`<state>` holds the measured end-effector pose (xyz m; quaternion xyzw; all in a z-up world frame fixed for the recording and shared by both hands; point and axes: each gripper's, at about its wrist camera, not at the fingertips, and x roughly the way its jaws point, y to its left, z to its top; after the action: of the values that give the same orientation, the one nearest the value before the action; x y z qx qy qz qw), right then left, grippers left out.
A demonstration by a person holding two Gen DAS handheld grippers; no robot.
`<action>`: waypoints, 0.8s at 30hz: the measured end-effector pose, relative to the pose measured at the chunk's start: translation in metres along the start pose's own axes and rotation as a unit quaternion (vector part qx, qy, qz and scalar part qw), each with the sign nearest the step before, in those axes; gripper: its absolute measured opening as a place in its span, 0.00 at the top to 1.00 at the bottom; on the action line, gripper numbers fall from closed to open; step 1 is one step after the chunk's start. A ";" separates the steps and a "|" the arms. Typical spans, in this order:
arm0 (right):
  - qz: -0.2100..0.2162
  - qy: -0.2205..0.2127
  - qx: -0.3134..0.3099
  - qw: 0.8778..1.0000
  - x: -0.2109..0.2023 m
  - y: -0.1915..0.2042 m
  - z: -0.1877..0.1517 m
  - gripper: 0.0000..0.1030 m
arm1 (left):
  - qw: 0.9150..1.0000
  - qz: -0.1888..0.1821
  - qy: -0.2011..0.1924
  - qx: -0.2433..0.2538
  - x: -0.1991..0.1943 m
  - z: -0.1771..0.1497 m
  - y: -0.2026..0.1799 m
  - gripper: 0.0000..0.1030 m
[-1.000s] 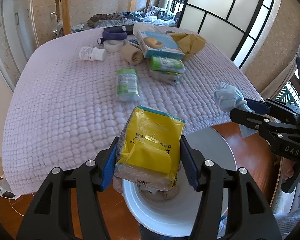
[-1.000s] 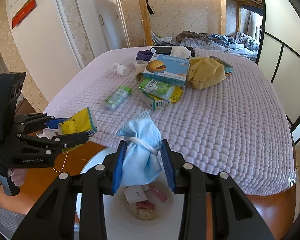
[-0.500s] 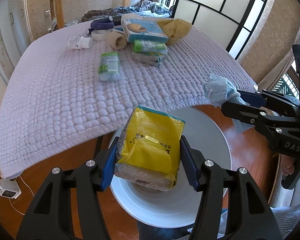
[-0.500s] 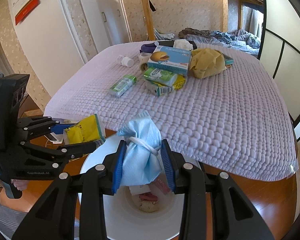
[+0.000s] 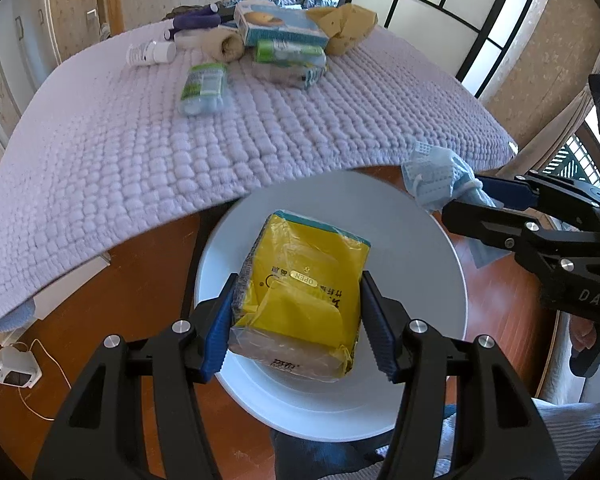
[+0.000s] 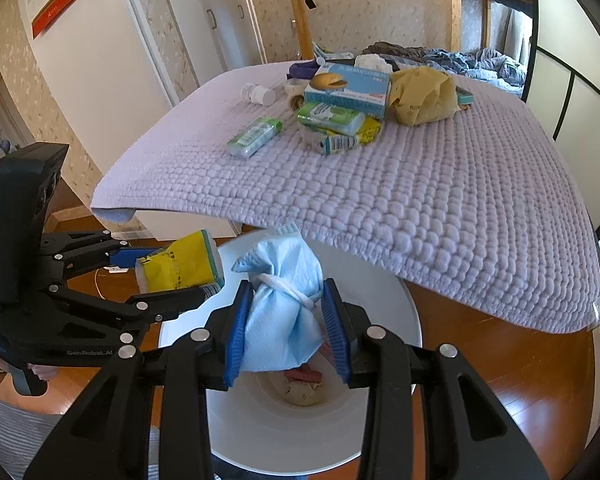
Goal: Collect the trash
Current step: 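Carry the yellow tissue pack and blue cloth off the bed over the white bin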
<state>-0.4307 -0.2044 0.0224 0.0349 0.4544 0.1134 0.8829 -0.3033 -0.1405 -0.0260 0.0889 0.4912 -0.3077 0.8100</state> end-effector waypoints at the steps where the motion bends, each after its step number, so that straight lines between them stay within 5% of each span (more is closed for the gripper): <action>1: 0.000 0.002 0.000 1.000 0.001 0.000 -0.001 0.66 | 1.000 0.000 0.003 0.000 0.002 -0.002 0.000 0.43; 24: 0.002 0.034 0.013 0.999 0.027 -0.011 -0.011 0.66 | 0.999 0.005 0.039 0.004 0.034 -0.007 -0.010 0.43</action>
<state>-0.4222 -0.2097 -0.0073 0.0432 0.4857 0.1104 0.8660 -0.3031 -0.1591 -0.0569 0.1067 0.5210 -0.3016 0.7913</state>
